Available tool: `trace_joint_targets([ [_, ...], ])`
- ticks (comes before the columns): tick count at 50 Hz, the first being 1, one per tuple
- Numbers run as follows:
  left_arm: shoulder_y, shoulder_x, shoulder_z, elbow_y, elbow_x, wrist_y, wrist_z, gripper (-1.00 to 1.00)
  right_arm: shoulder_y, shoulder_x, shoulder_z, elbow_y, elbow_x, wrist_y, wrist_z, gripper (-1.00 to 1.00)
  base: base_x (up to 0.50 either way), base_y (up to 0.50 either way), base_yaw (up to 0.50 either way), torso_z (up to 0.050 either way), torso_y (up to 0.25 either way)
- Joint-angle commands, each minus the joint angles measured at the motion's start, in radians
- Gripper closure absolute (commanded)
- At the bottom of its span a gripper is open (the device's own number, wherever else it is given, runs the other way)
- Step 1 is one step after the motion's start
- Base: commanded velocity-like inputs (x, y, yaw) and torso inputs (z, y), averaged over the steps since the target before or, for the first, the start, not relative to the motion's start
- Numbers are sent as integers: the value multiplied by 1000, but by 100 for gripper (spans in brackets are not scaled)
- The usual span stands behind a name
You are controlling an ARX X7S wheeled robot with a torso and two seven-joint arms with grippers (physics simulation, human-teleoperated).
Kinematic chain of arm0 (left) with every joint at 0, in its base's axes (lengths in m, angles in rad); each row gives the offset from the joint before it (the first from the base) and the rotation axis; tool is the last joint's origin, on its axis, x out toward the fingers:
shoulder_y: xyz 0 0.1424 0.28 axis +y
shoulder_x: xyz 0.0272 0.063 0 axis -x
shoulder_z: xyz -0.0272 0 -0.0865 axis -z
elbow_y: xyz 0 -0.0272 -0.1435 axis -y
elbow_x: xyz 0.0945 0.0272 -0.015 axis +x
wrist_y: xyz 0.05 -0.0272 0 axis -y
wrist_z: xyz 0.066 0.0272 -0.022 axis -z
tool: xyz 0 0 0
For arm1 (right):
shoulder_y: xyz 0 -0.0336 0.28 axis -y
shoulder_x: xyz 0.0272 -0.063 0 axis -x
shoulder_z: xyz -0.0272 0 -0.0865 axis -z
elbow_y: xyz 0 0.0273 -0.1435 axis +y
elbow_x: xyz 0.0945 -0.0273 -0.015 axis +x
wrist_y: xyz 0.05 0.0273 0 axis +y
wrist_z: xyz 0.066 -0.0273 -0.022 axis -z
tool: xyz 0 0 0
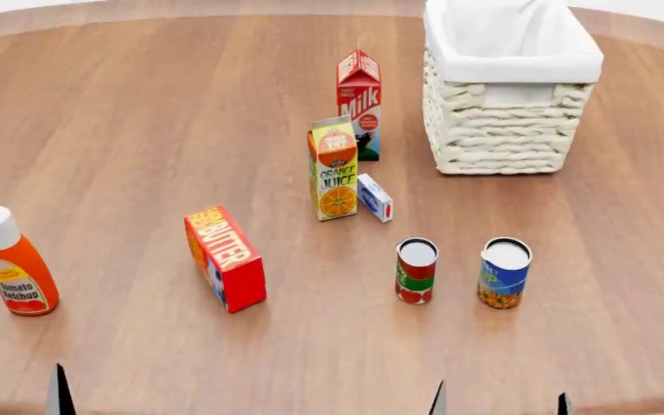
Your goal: Pick up the alphabet soup, and put it in the basket.
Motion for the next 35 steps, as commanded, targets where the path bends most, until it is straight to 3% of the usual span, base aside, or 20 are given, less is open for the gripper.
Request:
trace_joint_targets([
  [1, -7, -11, -6, -14, -17, 13, -20, -100, 6, 15, 10, -8, 50, 25, 19, -100, 0, -12, 0, 0, 0],
  [35, 4, -36, 25, 7, -19, 23, -51, -100, 20, 41, -10, 8, 79, 31, 49, -100, -11, -124, 0, 0, 0],
])
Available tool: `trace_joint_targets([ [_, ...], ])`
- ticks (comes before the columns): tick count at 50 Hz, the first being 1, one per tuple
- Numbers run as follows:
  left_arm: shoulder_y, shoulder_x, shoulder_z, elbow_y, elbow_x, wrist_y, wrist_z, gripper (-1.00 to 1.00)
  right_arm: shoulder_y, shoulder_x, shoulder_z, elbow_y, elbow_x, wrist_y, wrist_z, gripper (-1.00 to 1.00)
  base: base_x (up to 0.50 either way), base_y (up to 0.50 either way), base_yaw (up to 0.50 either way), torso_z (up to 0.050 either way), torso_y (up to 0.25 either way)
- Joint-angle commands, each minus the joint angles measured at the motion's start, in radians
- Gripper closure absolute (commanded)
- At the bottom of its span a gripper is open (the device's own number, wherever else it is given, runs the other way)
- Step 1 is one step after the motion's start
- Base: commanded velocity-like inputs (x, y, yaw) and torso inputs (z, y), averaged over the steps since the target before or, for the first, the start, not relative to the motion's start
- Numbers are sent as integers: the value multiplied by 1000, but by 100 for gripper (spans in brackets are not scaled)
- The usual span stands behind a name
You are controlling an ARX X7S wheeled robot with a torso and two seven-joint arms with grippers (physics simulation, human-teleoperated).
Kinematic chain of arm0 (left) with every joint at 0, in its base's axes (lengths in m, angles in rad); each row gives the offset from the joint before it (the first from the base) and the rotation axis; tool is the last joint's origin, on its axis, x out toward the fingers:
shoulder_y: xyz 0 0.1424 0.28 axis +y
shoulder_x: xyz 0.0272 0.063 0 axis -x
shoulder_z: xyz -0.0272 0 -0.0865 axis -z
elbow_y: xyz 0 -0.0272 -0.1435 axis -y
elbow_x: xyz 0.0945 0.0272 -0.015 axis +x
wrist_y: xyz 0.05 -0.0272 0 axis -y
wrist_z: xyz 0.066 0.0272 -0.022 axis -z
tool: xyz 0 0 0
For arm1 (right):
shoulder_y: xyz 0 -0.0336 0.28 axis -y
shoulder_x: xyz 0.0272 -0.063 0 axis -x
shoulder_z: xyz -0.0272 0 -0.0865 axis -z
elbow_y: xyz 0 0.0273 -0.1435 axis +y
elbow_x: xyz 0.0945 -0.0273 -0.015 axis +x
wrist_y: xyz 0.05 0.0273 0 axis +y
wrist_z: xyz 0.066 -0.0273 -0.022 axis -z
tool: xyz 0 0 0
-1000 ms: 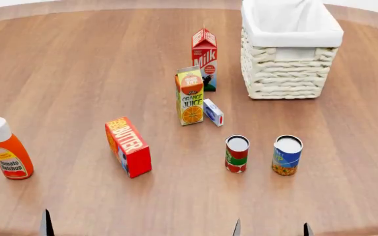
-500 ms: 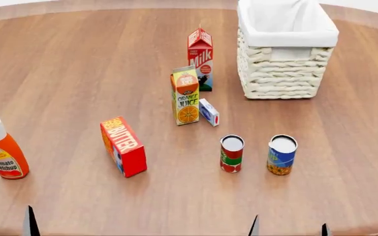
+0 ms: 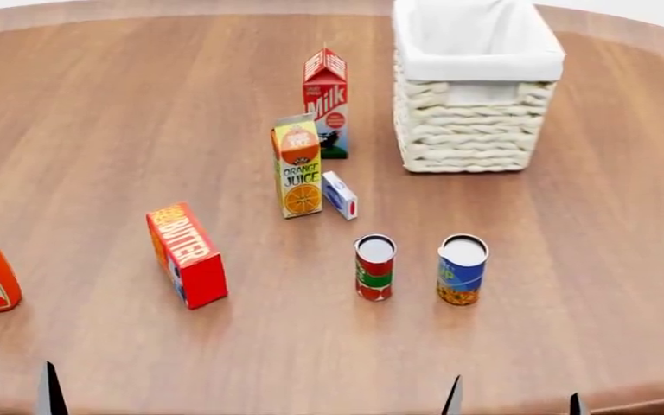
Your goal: Pick up the alphabet soup, and put it in the basket.
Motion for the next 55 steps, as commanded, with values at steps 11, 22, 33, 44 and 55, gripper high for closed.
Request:
trace_joint_targets([
  [11, 9, -14, 17, 17, 5, 4, -23, -100, 3, 15, -11, 4, 14, 1, 19, -100, -11, -161, 0, 0, 0],
  [22, 9, -21, 25, 13, 8, 12, -31, -100, 7, 21, -23, 7, 12, 2, 24, -100, 0, -191, 0, 0, 0],
  [33, 7, -29, 30, 9, 7, 22, -38, -100, 10, 30, -33, 7, 21, 10, 27, -100, 0, -198, 0, 0, 0],
  [44, 11, -35, 37, 15, 7, 26, -47, -100, 13, 37, -44, 13, 22, 6, 29, -100, 0, -195, 0, 0, 0],
  [55, 11, -40, 44, 18, 7, 29, -55, -100, 15, 46, -51, 9, 26, 16, 35, -100, 0, -159, 0, 0, 0],
])
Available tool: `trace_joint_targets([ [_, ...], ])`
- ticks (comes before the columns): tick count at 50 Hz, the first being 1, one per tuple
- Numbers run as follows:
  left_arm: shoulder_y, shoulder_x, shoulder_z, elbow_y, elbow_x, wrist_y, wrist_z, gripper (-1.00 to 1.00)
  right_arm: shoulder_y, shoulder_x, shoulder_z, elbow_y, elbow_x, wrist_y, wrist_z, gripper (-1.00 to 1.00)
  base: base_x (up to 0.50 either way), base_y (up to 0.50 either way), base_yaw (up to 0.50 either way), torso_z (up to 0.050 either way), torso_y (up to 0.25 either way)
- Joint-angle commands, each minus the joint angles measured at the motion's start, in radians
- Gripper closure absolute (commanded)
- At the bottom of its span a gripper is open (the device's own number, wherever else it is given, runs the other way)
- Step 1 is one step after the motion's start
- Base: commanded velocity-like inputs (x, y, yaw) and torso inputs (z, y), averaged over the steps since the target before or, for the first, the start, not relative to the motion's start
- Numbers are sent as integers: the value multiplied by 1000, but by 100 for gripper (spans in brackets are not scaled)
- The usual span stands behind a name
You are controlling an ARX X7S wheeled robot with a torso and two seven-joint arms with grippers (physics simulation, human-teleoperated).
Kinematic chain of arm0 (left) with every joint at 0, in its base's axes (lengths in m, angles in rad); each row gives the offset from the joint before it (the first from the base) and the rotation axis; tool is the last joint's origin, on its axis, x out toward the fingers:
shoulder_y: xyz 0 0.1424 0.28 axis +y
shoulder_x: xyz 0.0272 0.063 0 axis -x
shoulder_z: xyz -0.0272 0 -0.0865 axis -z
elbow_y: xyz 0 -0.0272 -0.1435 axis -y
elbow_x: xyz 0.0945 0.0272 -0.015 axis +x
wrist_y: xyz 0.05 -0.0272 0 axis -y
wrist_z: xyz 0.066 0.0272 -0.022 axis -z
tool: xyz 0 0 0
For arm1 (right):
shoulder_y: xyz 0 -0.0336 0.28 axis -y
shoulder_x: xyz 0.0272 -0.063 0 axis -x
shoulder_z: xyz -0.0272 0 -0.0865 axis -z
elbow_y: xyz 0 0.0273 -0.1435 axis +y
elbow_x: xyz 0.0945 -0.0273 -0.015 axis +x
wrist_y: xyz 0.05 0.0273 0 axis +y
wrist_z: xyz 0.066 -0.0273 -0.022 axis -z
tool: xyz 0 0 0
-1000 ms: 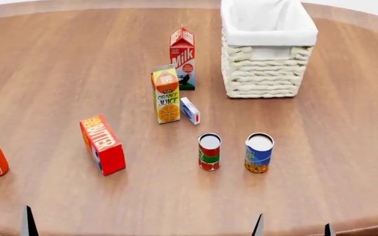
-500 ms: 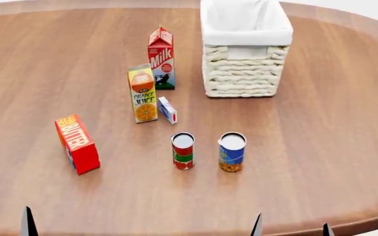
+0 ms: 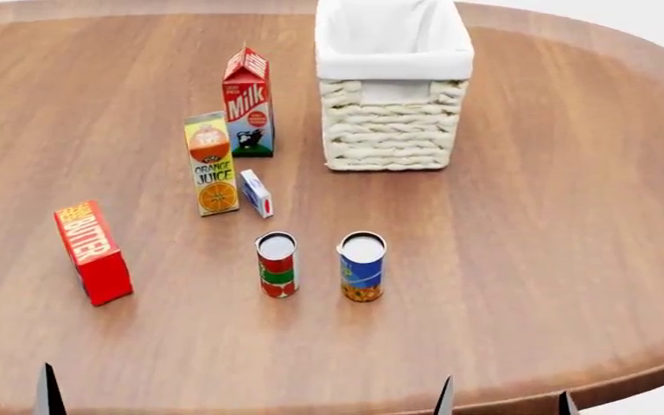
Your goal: Pick up the alphabet soup, and put it in the basket.
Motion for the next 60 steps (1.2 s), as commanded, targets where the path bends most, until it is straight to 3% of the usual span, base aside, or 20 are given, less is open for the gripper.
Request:
trace_joint_targets([
  [1, 0, -6, 7, 3, -1, 2, -9, -100, 3, 10, -8, -1, 6, 9, 4, -100, 0, -160, 0, 0, 0],
  [38, 0, -24, 21, 1, -4, 13, -35, -100, -6, 31, -63, 4, -49, -30, 5, -100, 9, -147, 0, 0, 0],
  [44, 2, -26, 22, 3, 0, 21, -41, -100, -21, 15, -55, 4, -87, -109, 29, -100, 100, -53, 0, 0, 0],
  [60, 1, -32, 31, 1, 0, 24, -50, -100, -15, 22, -67, 22, -86, -123, 30, -100, 292, 0, 0, 0, 0],
])
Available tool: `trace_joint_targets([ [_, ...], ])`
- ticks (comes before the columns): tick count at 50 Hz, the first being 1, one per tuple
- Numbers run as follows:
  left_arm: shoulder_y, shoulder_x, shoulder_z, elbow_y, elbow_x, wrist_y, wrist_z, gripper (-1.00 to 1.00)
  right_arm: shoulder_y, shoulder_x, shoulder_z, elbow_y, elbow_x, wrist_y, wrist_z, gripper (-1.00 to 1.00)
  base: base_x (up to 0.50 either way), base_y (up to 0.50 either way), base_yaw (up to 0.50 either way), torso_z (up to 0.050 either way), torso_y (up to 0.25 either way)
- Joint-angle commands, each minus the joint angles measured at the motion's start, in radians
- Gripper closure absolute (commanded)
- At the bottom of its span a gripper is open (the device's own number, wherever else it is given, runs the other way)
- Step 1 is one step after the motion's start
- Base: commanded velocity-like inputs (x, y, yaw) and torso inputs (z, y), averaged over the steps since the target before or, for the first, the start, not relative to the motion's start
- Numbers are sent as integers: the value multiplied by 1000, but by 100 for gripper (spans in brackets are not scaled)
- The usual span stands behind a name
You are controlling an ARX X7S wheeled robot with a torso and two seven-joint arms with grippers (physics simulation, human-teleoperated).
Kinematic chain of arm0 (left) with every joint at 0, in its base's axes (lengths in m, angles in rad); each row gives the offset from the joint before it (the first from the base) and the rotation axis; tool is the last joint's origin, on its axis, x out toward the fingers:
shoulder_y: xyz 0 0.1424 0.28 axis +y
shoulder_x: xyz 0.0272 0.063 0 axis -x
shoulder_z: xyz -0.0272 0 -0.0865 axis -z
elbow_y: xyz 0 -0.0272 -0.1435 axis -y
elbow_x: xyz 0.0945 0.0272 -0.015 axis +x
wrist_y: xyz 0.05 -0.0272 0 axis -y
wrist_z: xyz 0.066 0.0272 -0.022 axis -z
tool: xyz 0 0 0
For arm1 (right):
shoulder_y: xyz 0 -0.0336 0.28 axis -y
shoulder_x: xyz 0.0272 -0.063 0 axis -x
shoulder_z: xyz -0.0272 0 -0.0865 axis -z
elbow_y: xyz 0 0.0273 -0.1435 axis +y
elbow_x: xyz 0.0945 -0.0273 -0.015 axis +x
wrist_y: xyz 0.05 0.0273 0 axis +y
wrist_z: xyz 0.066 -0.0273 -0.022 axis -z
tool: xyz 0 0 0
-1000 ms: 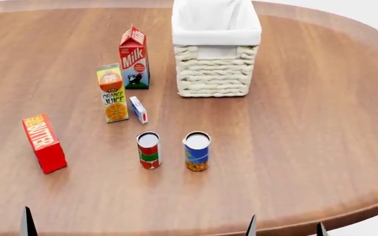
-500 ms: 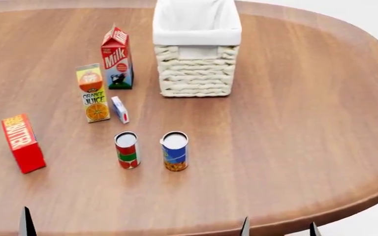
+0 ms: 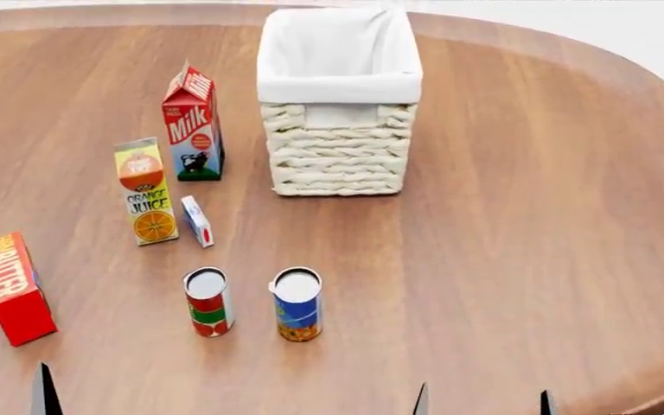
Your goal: Pick up the alphabet soup, and put it in the basket.
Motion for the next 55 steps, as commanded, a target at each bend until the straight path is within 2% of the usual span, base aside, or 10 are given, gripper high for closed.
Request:
trace_joint_targets([
  [1, 0, -4, 4, -1, 0, 5, -8, -100, 0, 1, -6, 9, -9, -23, 7, -100, 293, 0, 0, 0, 0],
  [55, 1, -27, 24, 9, 1, 14, -39, -100, 24, 22, -21, 25, 22, 0, 37, -100, 218, 0, 0, 0, 0],
])
